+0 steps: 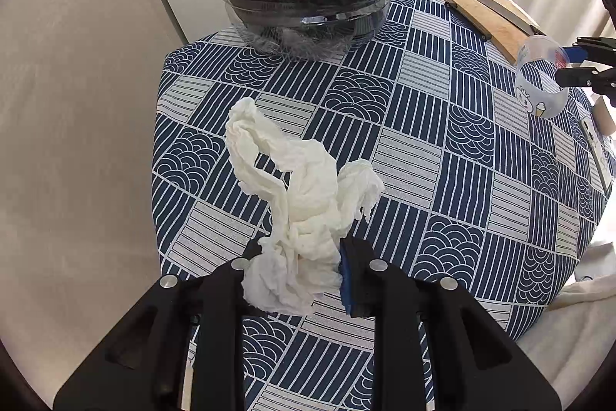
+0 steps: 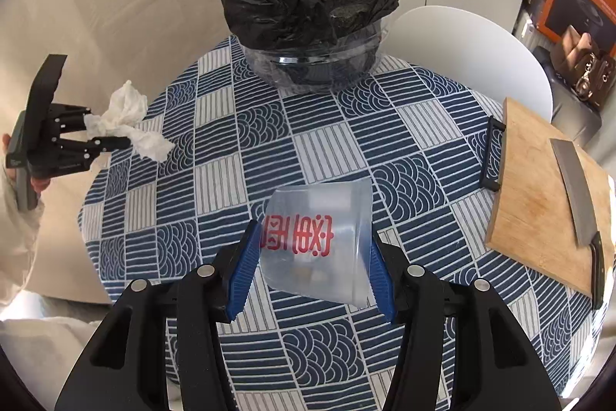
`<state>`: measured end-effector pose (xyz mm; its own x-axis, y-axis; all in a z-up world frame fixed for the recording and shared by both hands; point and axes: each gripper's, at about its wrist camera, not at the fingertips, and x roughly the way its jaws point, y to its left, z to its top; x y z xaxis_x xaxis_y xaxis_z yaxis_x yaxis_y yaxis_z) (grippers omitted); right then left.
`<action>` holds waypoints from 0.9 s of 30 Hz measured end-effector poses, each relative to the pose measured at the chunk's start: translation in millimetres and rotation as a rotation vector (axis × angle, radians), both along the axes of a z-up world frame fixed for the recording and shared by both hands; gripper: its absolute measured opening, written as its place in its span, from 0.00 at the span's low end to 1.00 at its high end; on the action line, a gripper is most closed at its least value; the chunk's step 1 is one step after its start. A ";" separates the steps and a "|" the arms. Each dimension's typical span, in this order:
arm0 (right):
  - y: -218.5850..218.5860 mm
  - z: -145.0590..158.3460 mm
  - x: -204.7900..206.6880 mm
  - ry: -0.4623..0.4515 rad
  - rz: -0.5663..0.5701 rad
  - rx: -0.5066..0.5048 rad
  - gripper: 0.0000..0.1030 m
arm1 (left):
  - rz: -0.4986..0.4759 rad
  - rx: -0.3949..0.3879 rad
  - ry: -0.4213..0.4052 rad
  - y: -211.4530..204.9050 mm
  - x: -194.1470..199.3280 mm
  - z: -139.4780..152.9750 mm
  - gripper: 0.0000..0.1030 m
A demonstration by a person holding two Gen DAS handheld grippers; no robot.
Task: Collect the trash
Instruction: 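Carry the small cup and tissue over the trash bin and open both tools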
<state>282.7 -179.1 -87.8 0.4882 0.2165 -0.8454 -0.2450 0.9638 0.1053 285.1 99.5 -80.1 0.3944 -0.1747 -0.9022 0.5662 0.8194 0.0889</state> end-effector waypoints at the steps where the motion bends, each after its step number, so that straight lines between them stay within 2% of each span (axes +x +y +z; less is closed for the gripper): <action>1: 0.5 5.6 0.7 -0.015 0.003 0.009 0.47 | 0.007 0.002 -0.019 2.4 -1.7 6.6 0.24; 8: 2.8 43.4 11.7 -0.109 0.001 0.031 0.47 | 0.046 0.017 -0.123 18.9 4.5 44.9 0.25; 15: 7.4 84.5 34.0 -0.190 0.005 0.022 0.47 | 0.055 -0.028 -0.224 26.8 33.9 92.2 0.25; 27: 26.0 145.4 86.2 -0.305 0.049 -0.012 0.47 | -0.093 -0.083 -0.374 -5.1 82.1 159.3 0.25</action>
